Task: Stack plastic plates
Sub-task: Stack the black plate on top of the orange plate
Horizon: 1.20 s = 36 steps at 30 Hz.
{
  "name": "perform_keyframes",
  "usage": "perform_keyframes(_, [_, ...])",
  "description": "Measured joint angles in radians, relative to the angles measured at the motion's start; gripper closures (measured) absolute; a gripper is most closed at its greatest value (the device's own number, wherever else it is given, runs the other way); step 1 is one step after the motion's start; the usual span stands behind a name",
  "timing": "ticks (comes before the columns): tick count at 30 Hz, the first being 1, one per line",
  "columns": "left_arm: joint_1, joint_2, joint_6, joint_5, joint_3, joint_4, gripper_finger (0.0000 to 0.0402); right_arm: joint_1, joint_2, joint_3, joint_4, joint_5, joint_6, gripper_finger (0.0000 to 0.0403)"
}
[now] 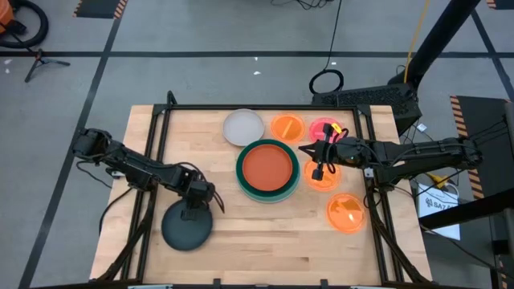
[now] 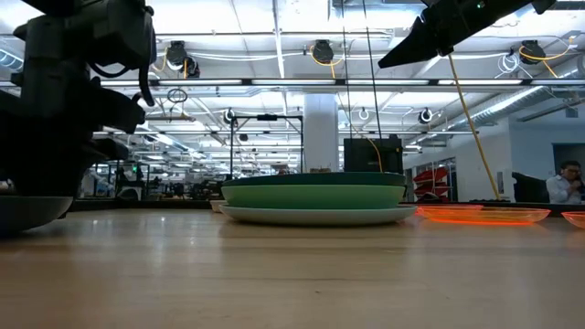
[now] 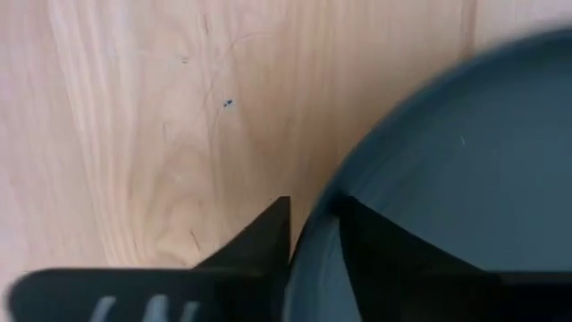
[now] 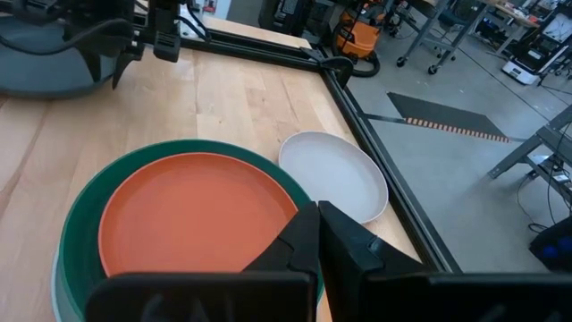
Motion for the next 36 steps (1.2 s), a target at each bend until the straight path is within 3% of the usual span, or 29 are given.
perform_keyframes(6, [0.0, -0.003, 0.009, 0.04, 0.008, -0.007, 0.0387, 0.0, 0.0, 0.0, 0.0, 0.0, 0.0, 0.0403])
perform_keyframes(13, [0.0, -0.012, 0.014, 0.012, 0.097, -0.046, 0.0389, 0.0, 0.0, 0.0, 0.0, 0.0, 0.0, 0.0403])
perform_keyframes(22, [0.015, -0.085, 0.053, -0.218, 0.295, -0.088, 0.039, 0.0, 0.0, 0.0, -0.004, 0.0, 0.0, 0.0403])
perform_keyframes(27, [0.092, -0.095, 0.027, -0.307, 0.393, -0.058, 0.039, 0.0, 0.0, 0.0, -0.006, 0.0, 0.0, 0.0403])
perform_keyframes(36, [0.342, -0.083, -0.045, -0.315, 0.43, 0.086, 0.039, 0.0, 0.0, 0.0, -0.007, 0.0, 0.016, 0.0403])
